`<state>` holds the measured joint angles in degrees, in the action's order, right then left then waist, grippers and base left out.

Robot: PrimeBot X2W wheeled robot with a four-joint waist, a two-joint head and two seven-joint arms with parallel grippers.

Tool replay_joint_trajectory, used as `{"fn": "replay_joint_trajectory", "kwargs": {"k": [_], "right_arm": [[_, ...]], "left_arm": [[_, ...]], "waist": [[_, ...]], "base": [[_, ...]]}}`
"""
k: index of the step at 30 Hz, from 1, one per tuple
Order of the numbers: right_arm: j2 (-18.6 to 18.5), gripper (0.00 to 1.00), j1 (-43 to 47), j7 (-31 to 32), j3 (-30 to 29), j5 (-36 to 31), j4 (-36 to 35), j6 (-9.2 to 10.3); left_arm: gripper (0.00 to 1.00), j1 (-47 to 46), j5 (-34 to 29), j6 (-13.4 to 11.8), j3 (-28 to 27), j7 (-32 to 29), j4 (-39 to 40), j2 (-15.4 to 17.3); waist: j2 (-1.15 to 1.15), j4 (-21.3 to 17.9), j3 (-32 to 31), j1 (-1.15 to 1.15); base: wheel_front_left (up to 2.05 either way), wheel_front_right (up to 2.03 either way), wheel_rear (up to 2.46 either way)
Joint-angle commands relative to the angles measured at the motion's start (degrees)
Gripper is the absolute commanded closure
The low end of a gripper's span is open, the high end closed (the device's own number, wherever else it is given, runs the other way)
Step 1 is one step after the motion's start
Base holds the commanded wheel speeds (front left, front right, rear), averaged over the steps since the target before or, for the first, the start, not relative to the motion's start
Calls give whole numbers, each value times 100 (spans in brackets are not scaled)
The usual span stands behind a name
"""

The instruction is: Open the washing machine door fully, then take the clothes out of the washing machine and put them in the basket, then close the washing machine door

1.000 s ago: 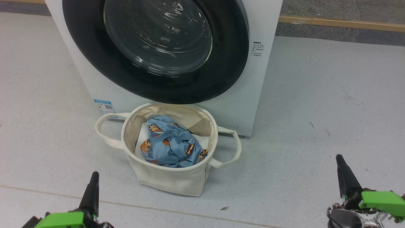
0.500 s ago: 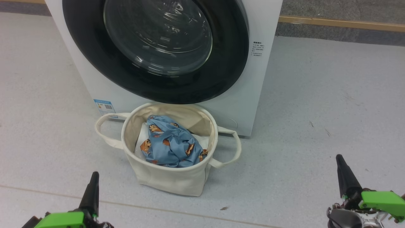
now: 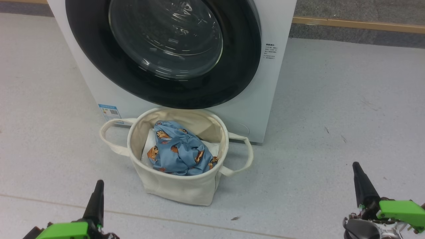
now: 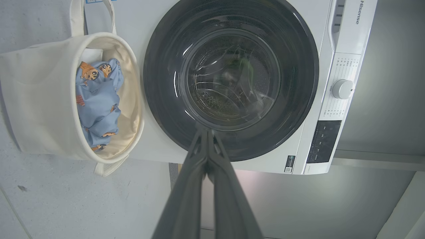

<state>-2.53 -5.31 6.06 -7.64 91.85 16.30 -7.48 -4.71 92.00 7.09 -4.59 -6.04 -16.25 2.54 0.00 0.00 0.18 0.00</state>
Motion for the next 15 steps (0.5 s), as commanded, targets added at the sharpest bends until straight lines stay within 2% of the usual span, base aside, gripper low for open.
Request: {"fn": "replay_joint_trajectory", "kwargs": {"k": [1, 15], "right_arm": [[-34, 100, -87, 42, 114, 33, -228, -1], [-34, 100, -87, 42, 114, 33, -228, -1]], "left_arm": [[100, -148, 18, 40, -192, -44, 222, 33], [100, -148, 18, 40, -192, -44, 222, 33]], "waist": [[0, 0, 0, 0], [0, 0, 0, 0]], "base": [[0, 0, 0], [0, 0, 0]]}}
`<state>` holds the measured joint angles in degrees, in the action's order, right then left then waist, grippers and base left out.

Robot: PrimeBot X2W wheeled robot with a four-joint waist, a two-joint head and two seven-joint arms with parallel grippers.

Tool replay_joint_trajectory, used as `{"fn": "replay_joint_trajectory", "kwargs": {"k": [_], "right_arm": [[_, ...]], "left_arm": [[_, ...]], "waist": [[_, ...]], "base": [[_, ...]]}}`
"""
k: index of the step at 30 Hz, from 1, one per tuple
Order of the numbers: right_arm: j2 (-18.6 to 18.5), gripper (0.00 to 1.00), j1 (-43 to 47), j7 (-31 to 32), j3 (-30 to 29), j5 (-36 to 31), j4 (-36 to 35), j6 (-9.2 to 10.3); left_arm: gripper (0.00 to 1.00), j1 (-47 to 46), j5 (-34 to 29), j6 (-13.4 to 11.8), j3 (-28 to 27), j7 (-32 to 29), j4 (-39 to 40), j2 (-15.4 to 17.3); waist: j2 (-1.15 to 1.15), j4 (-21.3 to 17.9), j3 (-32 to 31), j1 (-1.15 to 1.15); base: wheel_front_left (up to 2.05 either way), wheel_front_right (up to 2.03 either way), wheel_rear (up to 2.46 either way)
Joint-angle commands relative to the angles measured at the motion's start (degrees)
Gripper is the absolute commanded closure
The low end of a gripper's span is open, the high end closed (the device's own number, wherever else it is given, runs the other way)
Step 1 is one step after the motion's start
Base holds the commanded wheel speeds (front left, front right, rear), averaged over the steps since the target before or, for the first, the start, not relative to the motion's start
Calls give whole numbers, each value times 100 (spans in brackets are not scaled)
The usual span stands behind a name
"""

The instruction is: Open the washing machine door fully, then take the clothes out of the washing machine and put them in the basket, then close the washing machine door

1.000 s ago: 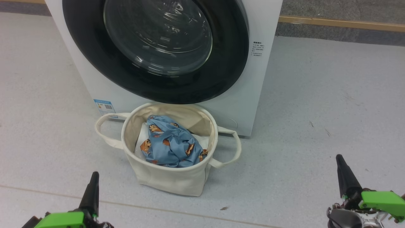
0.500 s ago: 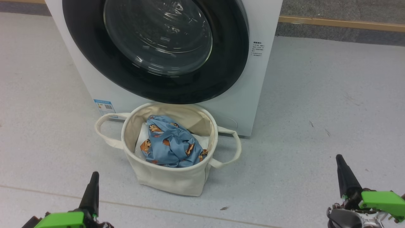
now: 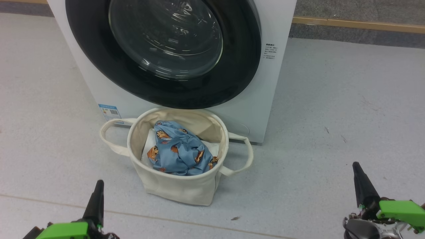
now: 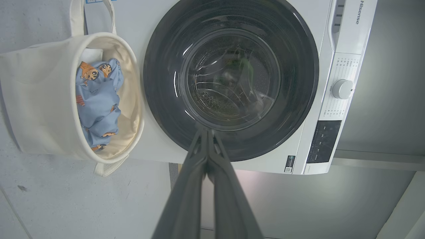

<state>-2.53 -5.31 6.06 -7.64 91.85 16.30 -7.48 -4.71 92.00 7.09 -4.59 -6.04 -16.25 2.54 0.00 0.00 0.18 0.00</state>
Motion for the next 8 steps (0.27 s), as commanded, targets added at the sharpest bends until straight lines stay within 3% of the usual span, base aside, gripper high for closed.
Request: {"fn": "replay_joint_trajectory", "kwargs": {"k": [1, 8], "right_arm": [[-34, 100, -87, 42, 114, 33, -228, -1], [-34, 100, -87, 42, 114, 33, -228, -1]], "left_arm": [[100, -148, 18, 40, -192, -44, 222, 33], [100, -148, 18, 40, -192, -44, 222, 33]], "waist": [[0, 0, 0, 0], [0, 0, 0, 0]], "base": [[0, 0, 0], [0, 0, 0]]}}
